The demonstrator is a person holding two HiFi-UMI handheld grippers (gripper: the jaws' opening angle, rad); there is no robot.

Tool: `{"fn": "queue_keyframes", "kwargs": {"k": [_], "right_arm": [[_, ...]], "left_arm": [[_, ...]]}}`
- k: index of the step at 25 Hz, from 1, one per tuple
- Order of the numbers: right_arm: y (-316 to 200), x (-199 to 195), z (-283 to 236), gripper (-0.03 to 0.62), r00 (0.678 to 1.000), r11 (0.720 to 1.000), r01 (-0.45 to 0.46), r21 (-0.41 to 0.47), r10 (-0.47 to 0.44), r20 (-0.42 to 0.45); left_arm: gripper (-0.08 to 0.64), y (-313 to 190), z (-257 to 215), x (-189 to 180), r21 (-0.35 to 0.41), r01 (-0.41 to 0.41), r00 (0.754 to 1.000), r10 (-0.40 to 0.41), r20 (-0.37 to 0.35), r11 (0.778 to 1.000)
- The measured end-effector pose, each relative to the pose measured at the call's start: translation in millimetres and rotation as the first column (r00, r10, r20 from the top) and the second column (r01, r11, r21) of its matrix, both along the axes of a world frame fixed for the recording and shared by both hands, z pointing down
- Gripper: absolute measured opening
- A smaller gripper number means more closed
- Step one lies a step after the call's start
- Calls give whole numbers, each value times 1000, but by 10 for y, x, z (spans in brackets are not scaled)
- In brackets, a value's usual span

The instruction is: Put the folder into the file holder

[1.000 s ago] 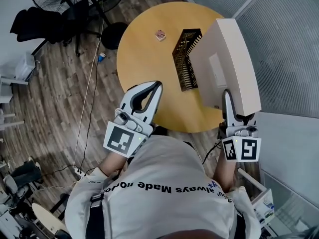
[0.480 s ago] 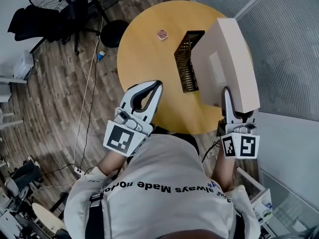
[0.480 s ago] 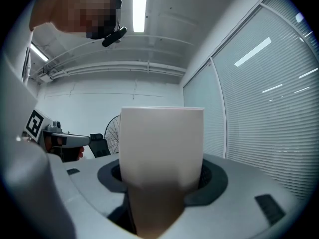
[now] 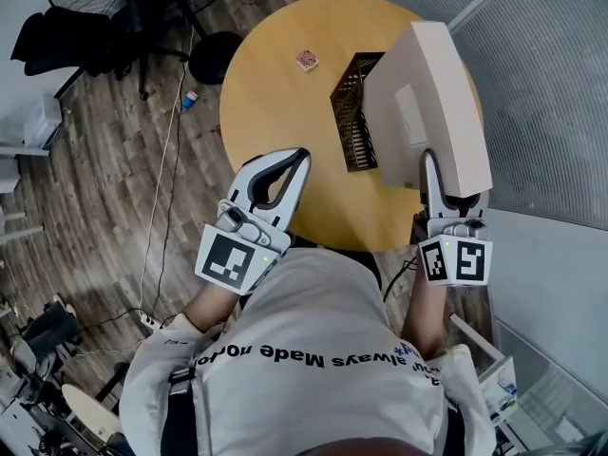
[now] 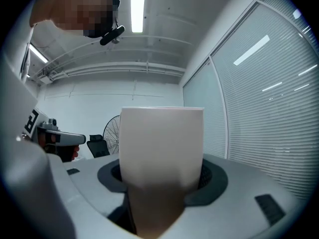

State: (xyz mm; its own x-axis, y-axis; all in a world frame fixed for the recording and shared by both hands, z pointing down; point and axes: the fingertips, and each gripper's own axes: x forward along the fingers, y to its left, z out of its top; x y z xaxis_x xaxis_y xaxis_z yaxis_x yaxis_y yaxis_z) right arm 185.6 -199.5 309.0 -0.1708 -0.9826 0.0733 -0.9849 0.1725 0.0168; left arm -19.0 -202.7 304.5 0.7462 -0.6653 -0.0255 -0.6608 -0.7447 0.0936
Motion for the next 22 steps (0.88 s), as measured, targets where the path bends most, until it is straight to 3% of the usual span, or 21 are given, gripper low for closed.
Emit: {"fn": "queue_keyframes", "kwargs": {"k": [9,12,17,22], "right_arm": [[-120,18,158,287,1000,1000,3,3,-3,18],[-153,15,222,287,1000,1000,2,1,-2,24],[-193,37,301,287,999,1000,-22,3,21,48],[-226,41,355,287,998,1000,-29,10,29,56]], "left_arm": [[25,34,85,40,-11,-2,1000,2,20,1000],[25,11,23,34,20,7,1000,-7,-23,1000],[25,32,60,45,21,1,1000,-1,-15,1000],[25,61,96,48,-7,-3,1000,3,2,1000]]}}
